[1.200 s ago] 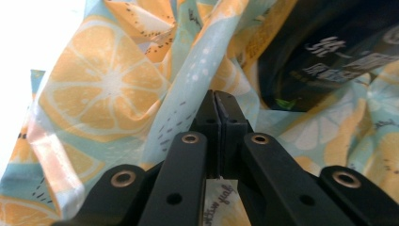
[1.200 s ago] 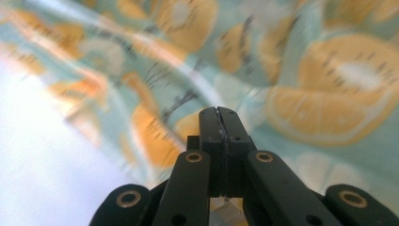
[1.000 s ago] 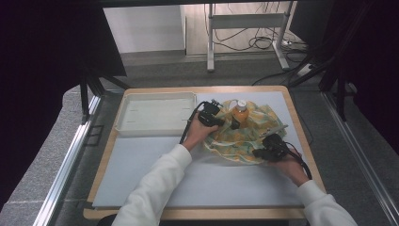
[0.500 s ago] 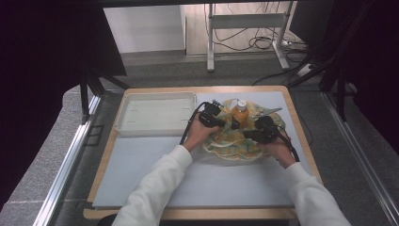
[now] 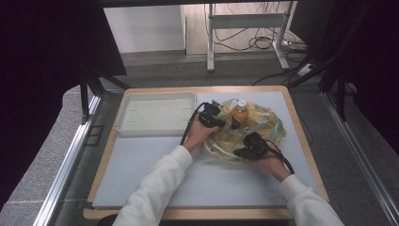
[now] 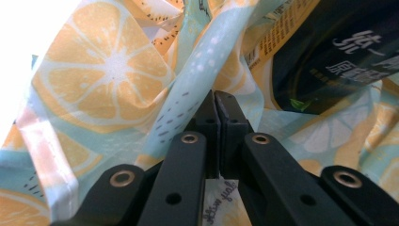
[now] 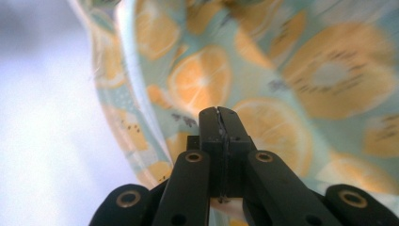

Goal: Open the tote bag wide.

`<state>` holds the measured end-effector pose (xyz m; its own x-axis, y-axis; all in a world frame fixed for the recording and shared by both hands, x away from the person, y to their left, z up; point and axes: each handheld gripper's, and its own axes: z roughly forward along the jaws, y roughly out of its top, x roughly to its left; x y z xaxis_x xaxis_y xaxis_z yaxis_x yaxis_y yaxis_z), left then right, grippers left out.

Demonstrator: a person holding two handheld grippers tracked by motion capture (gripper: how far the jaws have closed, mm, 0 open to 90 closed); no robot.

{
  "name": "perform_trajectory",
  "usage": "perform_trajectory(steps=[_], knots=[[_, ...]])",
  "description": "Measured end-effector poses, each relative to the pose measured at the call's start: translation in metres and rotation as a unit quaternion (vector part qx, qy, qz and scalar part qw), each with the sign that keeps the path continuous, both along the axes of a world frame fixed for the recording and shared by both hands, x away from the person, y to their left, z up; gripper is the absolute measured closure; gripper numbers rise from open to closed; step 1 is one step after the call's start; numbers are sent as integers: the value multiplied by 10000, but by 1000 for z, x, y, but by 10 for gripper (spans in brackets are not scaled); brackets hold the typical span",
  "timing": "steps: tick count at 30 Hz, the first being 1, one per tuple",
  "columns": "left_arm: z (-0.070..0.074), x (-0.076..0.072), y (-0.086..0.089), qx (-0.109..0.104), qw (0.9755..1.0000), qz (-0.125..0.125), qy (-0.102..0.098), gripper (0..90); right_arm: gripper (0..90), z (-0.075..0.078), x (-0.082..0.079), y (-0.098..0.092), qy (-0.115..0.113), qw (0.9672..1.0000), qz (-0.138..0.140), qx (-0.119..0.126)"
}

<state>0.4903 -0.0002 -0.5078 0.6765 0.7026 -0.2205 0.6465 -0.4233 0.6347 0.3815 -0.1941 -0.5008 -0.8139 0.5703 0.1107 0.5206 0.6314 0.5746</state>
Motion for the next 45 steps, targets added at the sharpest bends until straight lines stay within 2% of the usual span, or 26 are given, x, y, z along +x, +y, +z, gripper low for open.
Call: perform_trajectory(steps=[6, 12, 20, 24, 30, 35, 40, 42, 45], knots=[[-2, 1, -4, 39, 10000, 16, 9, 891, 893, -6, -5, 0, 54, 10000, 58, -22], [1, 0, -4, 38, 10000, -7, -16, 893, 893, -9, -4, -3, 44, 10000, 37, 72], [22, -14, 1, -122, 9995, -167, -231, 891, 893, 12, -4, -13, -199, 9986, -122, 464], [33, -25, 5, -144, 9991, -240, -314, 886, 893, 19, -4, -19, -339, 9978, -181, 531], [45, -46, 20, -296, 9980, -301, -466, 862, 893, 31, -7, -31, -518, 9967, -308, 546], [53, -64, 40, -448, 9967, -336, -595, 839, 892, 35, -7, -40, -517, 9960, -410, 602], [52, -78, 60, -578, 9964, -301, -538, 790, 882, 36, -6, -45, -495, 9958, -473, 614], [51, -83, 66, -612, 9965, -287, -497, 745, 868, 37, -7, -46, -504, 9959, -459, 589], [49, -93, 76, -610, 9962, -238, -581, 650, 846, 38, -8, -47, -526, 9962, -431, 549]])
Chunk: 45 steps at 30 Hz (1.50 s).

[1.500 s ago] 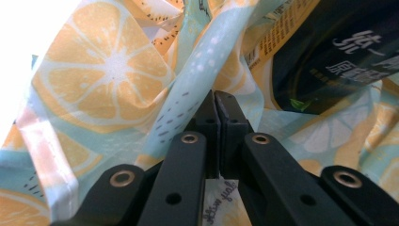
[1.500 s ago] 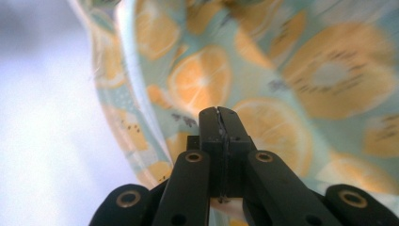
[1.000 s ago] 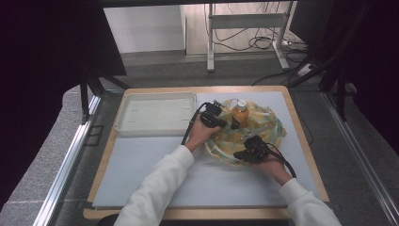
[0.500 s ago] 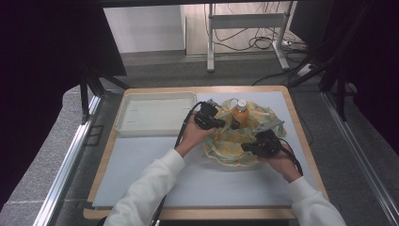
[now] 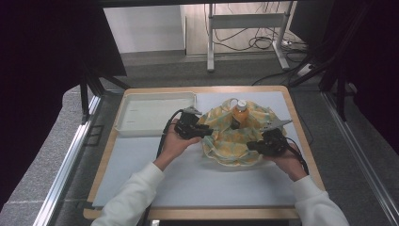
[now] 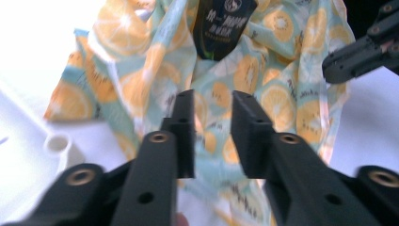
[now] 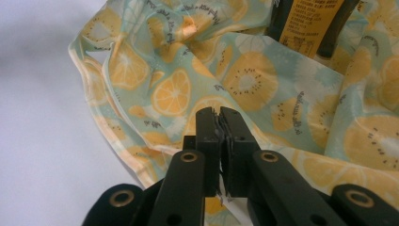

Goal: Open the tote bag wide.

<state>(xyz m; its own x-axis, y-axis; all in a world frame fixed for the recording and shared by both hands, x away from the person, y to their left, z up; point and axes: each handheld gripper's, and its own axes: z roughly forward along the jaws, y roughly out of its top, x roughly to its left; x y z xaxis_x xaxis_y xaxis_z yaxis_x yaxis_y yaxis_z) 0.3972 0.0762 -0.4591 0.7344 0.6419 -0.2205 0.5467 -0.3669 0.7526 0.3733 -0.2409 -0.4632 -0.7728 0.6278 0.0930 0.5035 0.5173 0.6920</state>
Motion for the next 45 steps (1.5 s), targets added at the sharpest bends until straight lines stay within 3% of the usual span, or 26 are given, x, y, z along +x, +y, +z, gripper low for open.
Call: perform_trajectory(steps=[6, 12, 19, 25, 30, 45], knots=[[-3, -20, 21, -64, 9998, 138, -84, 499, 698, 3, -2, -2, -67, 10000, -43, -20], [-5, -34, 34, 152, 9997, 129, -128, 440, 582, 6, -3, -3, -118, 9998, -123, -41], [-9, -49, 46, 208, 9995, 141, -209, 387, 442, 13, -4, -6, -270, 9992, -288, -26], [-19, -60, 54, 225, 9995, 155, -138, 337, 375, 18, -4, -10, -335, 9987, -386, -11], [-19, -65, 62, 161, 9995, 227, -171, 325, 348, 24, -3, -15, -370, 9984, -428, 55], [-27, -64, 63, 323, 9991, 224, -135, 314, 305, 32, 1, -21, -396, 9975, -577, 58]])
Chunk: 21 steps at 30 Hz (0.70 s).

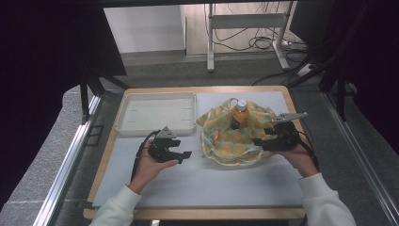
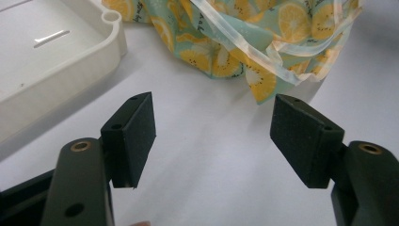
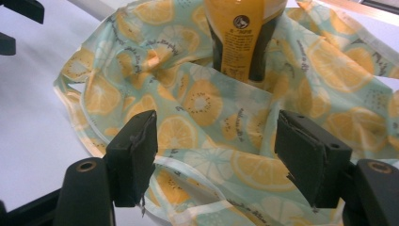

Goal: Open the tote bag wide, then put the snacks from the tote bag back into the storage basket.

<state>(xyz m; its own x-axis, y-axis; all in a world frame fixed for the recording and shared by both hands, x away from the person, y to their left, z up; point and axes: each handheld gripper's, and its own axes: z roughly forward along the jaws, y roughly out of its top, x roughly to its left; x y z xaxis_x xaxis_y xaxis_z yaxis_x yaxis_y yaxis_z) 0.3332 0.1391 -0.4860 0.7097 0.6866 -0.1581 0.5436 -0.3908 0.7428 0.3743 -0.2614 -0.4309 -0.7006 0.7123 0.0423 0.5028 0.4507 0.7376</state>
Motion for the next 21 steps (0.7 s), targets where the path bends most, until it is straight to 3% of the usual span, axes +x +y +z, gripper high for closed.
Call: perform_trajectory(steps=[12, 21], knots=[[-5, 1, 2, 71, 10000, -9, 25, 303, 290, 9, 12, 5, -4, 9999, -161, -60], [-6, 0, 3, 78, 10000, -21, 46, 300, 275, 36, 19, 12, -87, 9996, -183, -182]])
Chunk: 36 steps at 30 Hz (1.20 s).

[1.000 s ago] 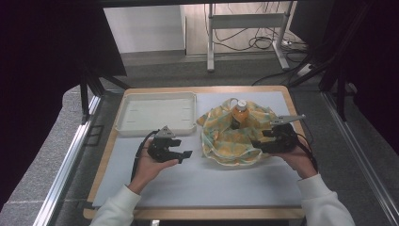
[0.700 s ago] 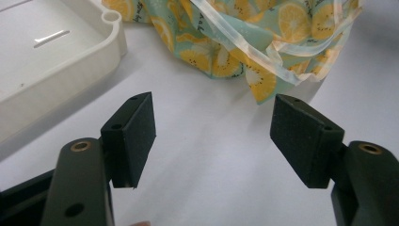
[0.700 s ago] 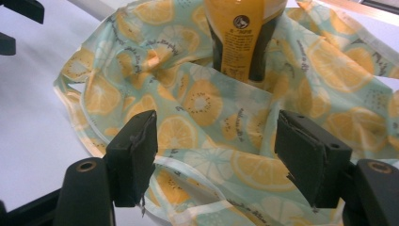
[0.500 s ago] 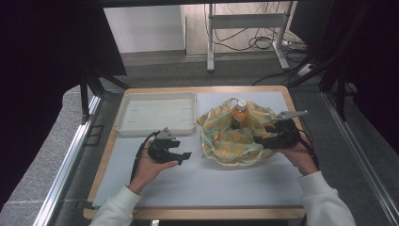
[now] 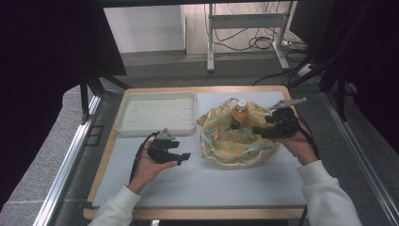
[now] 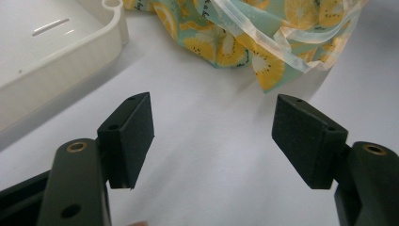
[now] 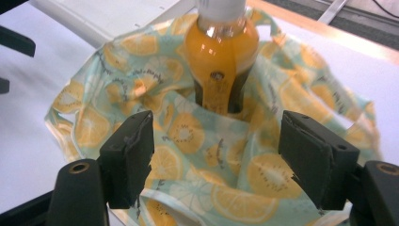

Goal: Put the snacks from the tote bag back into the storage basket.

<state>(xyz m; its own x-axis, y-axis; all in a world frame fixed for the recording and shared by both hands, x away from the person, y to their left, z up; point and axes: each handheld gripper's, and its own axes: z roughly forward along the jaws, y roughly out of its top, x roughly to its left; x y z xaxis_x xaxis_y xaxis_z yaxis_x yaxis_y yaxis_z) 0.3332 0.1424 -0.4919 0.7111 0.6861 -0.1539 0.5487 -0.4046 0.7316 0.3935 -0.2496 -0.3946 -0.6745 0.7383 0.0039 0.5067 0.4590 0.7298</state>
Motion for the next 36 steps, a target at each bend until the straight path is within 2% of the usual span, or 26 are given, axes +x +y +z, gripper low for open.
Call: perform_trajectory(steps=[8, 16, 24, 27, 33, 36], knots=[[-2, -2, 2, -38, 10000, 12, 20, 298, 274, 28, 10, 9, -106, 9997, 32, -231], [-2, -2, 4, -116, 9999, -19, 54, 298, 272, 40, 30, 23, 76, 9993, 40, -357], [-5, -1, 6, -99, 9999, -1, 85, 297, 262, 40, 53, 40, 278, 9983, 85, -503], [-6, 0, 6, -98, 9999, -2, 114, 297, 260, 38, 59, 46, 323, 9978, 106, -561], [-7, 1, 6, -81, 9999, 7, 142, 297, 241, 32, 70, 57, 552, 9962, 97, -664], [-8, 1, 6, -66, 9999, 43, 105, 298, 238, 29, 74, 61, 613, 9954, 71, -729]])
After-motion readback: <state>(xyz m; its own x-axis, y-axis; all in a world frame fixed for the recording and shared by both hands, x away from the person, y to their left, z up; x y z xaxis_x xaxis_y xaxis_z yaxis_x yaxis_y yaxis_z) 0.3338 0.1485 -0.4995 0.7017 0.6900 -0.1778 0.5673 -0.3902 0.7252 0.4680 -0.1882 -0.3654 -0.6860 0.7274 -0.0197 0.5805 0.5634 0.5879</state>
